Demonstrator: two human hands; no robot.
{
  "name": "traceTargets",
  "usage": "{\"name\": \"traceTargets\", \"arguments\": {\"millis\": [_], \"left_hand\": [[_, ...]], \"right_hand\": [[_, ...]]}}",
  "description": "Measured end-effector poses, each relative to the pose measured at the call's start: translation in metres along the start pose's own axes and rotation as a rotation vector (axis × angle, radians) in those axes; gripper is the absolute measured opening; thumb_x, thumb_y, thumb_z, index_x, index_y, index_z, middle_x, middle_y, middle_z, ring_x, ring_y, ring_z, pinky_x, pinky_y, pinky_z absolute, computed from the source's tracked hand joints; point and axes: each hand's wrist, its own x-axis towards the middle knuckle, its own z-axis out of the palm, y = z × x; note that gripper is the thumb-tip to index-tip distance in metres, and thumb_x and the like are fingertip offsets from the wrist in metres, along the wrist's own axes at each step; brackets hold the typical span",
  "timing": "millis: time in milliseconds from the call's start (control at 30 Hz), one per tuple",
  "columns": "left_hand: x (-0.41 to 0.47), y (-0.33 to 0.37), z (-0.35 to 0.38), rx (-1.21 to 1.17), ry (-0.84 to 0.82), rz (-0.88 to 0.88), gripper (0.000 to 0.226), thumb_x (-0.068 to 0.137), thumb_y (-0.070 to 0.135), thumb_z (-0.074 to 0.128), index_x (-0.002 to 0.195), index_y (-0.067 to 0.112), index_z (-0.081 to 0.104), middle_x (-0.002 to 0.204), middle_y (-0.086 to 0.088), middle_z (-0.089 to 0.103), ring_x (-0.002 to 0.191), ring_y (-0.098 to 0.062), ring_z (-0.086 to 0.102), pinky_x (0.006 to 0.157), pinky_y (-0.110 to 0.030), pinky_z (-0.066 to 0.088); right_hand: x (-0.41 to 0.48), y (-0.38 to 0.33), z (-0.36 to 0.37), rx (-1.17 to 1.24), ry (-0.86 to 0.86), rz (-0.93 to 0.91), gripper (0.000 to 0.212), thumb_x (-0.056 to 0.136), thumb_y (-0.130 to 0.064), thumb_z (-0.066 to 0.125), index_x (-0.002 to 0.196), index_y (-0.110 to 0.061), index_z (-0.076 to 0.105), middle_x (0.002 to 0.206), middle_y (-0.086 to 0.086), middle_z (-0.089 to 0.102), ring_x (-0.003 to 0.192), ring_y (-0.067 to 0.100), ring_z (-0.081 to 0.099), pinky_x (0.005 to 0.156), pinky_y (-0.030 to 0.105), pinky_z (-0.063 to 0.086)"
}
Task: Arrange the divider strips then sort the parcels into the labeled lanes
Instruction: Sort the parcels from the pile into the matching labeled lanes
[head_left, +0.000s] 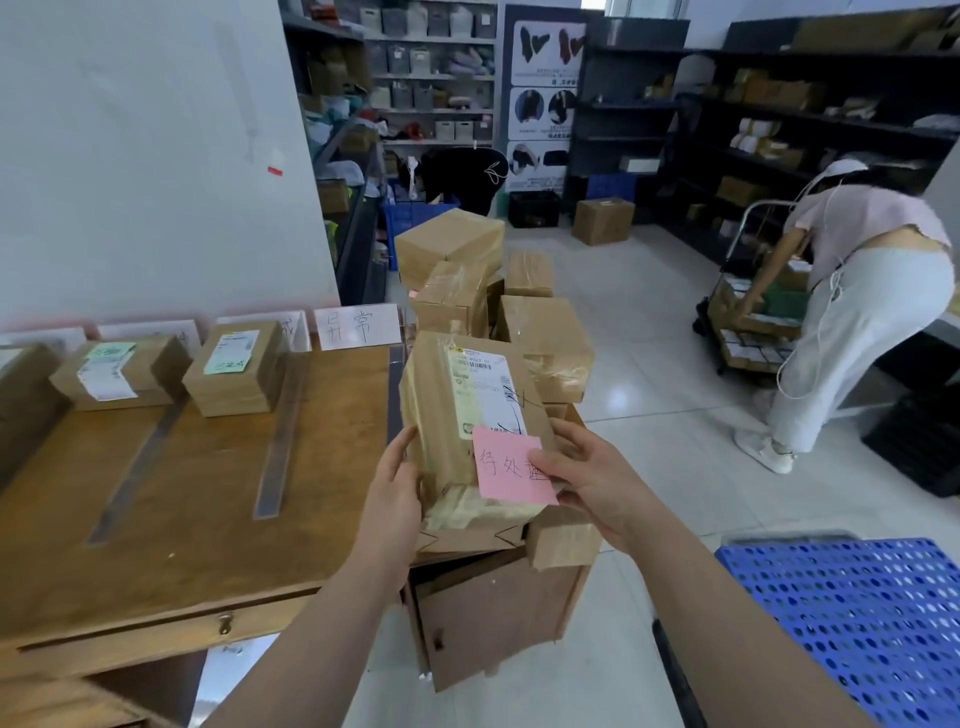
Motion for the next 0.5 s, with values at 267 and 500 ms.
{"name": "traceTargets", "arguments": {"millis": [267,500], "left_hand": [[-0.007,0.011,-0.02,-0.025,-0.014,0.009,0.085,0.072,0.076,0.055,0.147,0.043,0.035,0.146,-0.006,0.046,0.122,-0.03,0.057,0.103,-0.053,0.045],[-0.007,0.025,-0.079,0.003,0.109,0.036,0.075,0.082,0.061,0.062,0.148,0.039,0.035,0.146,-0.003,0.032,0.11,-0.007,0.052,0.079,-0.032,0.053]], "right_hand": [[0.014,-0.007,0.031,-0.071,-0.04,-0.018,0.053,0.085,-0.018,0.073,0.134,-0.025,0.052,0.106,-0.005,0.074,0.092,0.015,0.072,0.082,0.04,0.058],[0.03,-0.017,0.098,-0.132,-0.125,-0.067,0.051,0.086,-0.019,0.073,0.133,-0.025,0.054,0.101,-0.005,0.073,0.083,0.009,0.072,0.059,0.023,0.055]]}}
